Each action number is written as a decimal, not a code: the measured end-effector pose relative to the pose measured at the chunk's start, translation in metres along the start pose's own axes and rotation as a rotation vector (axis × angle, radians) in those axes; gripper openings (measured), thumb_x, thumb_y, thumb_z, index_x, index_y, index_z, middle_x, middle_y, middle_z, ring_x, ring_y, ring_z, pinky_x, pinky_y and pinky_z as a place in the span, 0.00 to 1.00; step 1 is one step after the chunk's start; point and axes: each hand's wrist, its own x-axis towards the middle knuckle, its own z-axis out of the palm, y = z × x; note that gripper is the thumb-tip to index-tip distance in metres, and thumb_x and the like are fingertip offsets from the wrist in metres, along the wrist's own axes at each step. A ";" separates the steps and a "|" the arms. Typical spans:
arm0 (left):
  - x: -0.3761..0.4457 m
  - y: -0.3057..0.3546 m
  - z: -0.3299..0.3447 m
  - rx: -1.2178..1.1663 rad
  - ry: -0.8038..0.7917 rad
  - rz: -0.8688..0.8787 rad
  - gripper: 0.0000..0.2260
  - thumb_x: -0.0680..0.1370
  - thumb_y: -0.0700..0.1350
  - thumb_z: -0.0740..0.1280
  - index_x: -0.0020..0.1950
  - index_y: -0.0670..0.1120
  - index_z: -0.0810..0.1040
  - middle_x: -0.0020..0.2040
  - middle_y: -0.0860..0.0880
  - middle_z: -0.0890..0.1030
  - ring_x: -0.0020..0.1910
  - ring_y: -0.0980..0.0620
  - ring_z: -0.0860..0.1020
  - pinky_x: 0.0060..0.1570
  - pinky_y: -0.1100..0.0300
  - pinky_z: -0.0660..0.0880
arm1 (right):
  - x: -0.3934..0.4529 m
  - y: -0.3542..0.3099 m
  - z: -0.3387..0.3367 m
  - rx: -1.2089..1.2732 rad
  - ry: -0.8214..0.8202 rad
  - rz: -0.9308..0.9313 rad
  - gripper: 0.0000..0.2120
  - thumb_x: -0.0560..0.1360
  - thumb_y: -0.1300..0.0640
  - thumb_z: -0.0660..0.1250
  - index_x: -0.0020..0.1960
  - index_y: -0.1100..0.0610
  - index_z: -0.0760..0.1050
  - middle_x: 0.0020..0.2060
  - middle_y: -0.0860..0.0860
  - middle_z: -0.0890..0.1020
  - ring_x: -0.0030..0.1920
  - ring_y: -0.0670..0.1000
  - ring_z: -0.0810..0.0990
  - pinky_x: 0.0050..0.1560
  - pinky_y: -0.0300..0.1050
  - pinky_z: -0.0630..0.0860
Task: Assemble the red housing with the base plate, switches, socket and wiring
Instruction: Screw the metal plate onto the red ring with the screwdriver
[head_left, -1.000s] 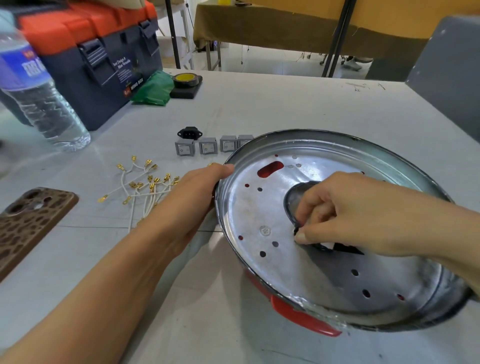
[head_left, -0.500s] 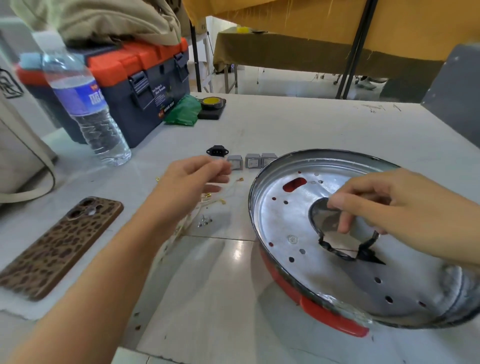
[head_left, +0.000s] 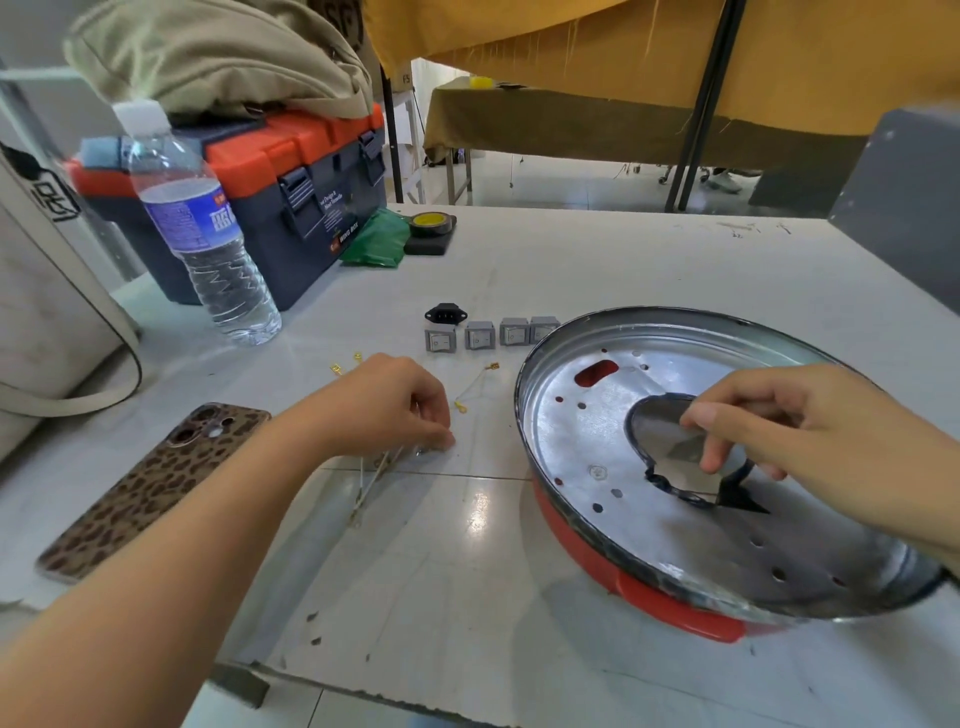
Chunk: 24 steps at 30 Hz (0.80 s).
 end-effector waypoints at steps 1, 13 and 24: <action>-0.001 0.001 0.001 -0.005 0.017 0.007 0.06 0.71 0.53 0.72 0.39 0.52 0.82 0.39 0.55 0.81 0.40 0.59 0.76 0.40 0.62 0.73 | 0.000 0.001 0.000 0.011 0.009 -0.002 0.06 0.73 0.48 0.64 0.41 0.43 0.80 0.31 0.46 0.84 0.27 0.41 0.73 0.30 0.35 0.73; -0.012 0.014 0.007 0.012 0.024 0.053 0.03 0.72 0.45 0.73 0.40 0.52 0.82 0.46 0.51 0.77 0.44 0.56 0.74 0.44 0.64 0.67 | -0.013 0.011 -0.015 0.077 0.166 -0.047 0.07 0.72 0.47 0.65 0.43 0.46 0.81 0.34 0.47 0.84 0.27 0.42 0.72 0.34 0.42 0.74; -0.010 0.034 0.006 -0.483 0.302 0.070 0.07 0.71 0.38 0.73 0.38 0.49 0.79 0.35 0.52 0.81 0.33 0.61 0.77 0.37 0.72 0.73 | -0.031 0.063 -0.064 0.033 0.557 0.121 0.09 0.74 0.60 0.69 0.39 0.47 0.80 0.39 0.44 0.82 0.42 0.45 0.78 0.42 0.34 0.71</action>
